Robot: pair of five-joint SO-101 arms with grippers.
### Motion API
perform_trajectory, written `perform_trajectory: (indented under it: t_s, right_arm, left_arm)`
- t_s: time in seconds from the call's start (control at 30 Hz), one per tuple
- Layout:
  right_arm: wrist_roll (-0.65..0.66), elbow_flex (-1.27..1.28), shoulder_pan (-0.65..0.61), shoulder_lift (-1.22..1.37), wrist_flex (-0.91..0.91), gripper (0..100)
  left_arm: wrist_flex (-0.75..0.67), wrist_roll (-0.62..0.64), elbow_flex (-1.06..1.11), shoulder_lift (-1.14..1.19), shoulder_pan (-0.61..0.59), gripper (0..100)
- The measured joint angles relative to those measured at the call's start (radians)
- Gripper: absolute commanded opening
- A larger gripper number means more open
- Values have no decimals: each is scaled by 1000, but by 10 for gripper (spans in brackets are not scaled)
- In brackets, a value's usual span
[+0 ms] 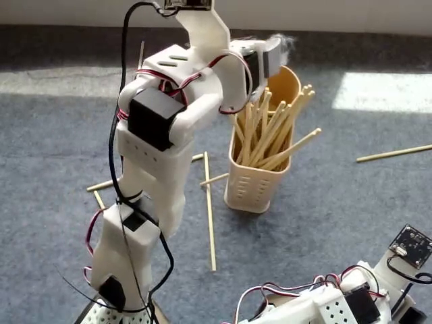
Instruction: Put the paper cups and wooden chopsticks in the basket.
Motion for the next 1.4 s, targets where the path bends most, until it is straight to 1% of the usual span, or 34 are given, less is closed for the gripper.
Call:
perform_trajectory:
  t_s: [0.17,0.23,0.3,0.4,0.53,0.63,0.77,0.83,0.87,1.03,1.1,1.23,1.3,1.4]
  right_arm:
    - [0,0,0,0,0,382]
    - [0,0,0,0,0,382]
    - [0,2,0,0,0,382]
    - [0,3,0,0,0,382]
    - [0,3,0,0,0,382]
    - [0,3,0,0,0,382]
    - [0,3,-6,0,0,382]
    - [0,3,-6,0,0,382]
    - [0,3,-6,0,0,382]
    - [0,3,-6,0,0,382]
    - [0,3,-6,0,0,382]
    - [0,3,-6,0,0,382]
    - [0,3,-6,0,0,382]
    - [0,3,-6,0,0,382]
  left_arm:
    - [9,-5,0,0,-5,175]
    - [26,-14,0,0,-48,171]
    - [63,-58,0,0,-135,171]
    - [112,-178,23,17,-310,171]
    - [121,-374,169,89,-540,175]
    - [121,-605,370,133,-612,177]
    - [118,-941,732,141,-601,210]
    - [115,-1051,898,141,-575,204]
    - [114,-1077,962,141,-560,203]
    - [-63,-1140,1174,150,-505,203]
    - [-109,-1174,1252,150,-482,203]
    - [-213,-1186,1369,150,-448,201]
    - [-241,-1188,1390,147,-450,160]
    - [-249,-1189,1396,147,-448,29]
